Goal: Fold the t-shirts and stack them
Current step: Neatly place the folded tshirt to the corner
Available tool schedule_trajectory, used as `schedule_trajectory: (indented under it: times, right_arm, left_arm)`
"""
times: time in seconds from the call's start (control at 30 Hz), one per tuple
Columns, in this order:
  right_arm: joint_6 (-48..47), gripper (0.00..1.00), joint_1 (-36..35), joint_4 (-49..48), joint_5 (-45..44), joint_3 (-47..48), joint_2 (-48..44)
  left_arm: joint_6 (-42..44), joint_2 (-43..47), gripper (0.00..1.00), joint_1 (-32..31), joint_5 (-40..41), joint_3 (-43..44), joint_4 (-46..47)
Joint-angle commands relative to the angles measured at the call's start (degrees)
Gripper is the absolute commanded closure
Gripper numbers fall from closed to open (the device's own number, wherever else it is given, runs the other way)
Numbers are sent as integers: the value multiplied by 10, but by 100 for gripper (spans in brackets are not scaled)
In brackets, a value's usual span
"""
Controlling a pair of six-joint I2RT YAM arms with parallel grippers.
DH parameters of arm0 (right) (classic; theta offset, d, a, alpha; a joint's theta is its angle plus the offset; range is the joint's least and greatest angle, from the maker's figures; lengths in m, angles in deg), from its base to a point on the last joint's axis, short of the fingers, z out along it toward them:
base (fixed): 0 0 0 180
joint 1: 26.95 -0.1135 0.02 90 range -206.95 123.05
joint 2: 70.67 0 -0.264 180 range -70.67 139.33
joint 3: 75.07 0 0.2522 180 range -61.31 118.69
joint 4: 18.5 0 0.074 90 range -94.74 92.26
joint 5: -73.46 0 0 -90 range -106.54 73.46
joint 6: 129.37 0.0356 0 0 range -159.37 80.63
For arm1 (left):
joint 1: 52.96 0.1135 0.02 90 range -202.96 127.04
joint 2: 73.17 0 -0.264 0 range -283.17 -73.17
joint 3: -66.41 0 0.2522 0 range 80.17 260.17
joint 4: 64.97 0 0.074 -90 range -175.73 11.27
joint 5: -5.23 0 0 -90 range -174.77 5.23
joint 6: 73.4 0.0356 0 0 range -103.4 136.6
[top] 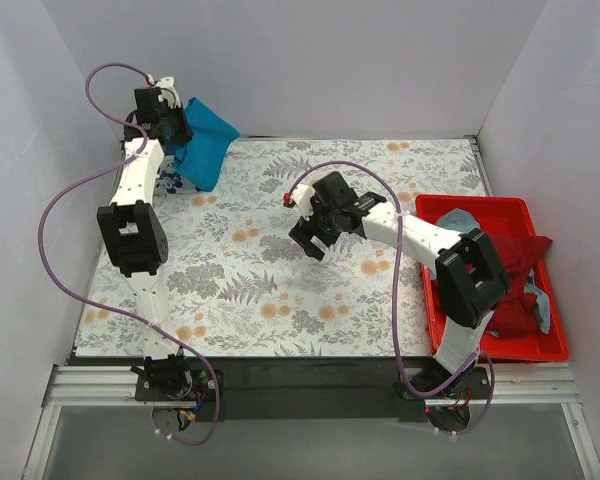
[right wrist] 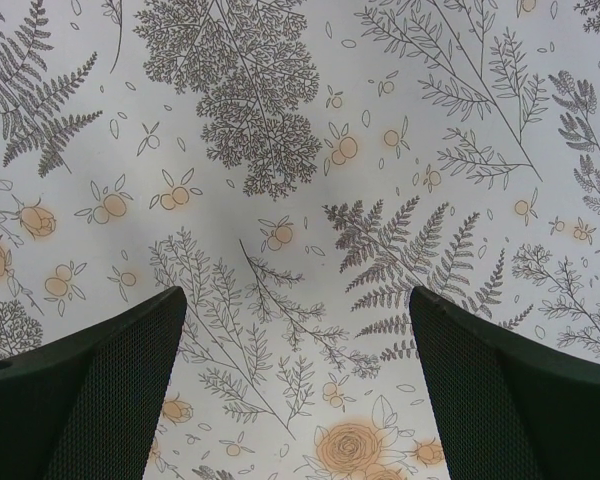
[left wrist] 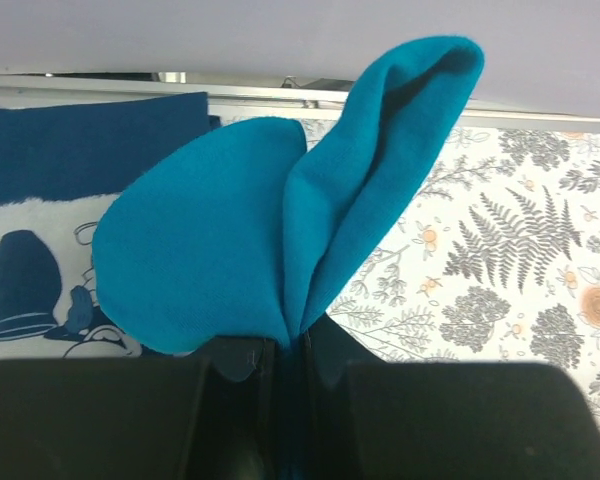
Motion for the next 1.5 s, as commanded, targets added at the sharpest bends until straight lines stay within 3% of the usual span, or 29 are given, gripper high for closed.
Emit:
schedule_trajectory:
  times: [0.0, 0.67, 1.17, 1.47]
  right_arm:
    - [-1, 2, 1, 4, 3, 28, 7]
    - [0, 2, 0, 16, 7, 35, 25]
    - [3, 2, 0, 26, 11, 44, 48]
    - [5, 2, 1, 28, 14, 42, 53]
  left_arm:
    - [12, 31, 100, 15, 15, 1, 27]
    - [86, -44, 100, 90, -12, 39, 47]
    - [253, -111, 100, 133, -98, 34, 141]
    - [283, -140, 100, 141, -94, 16, 174]
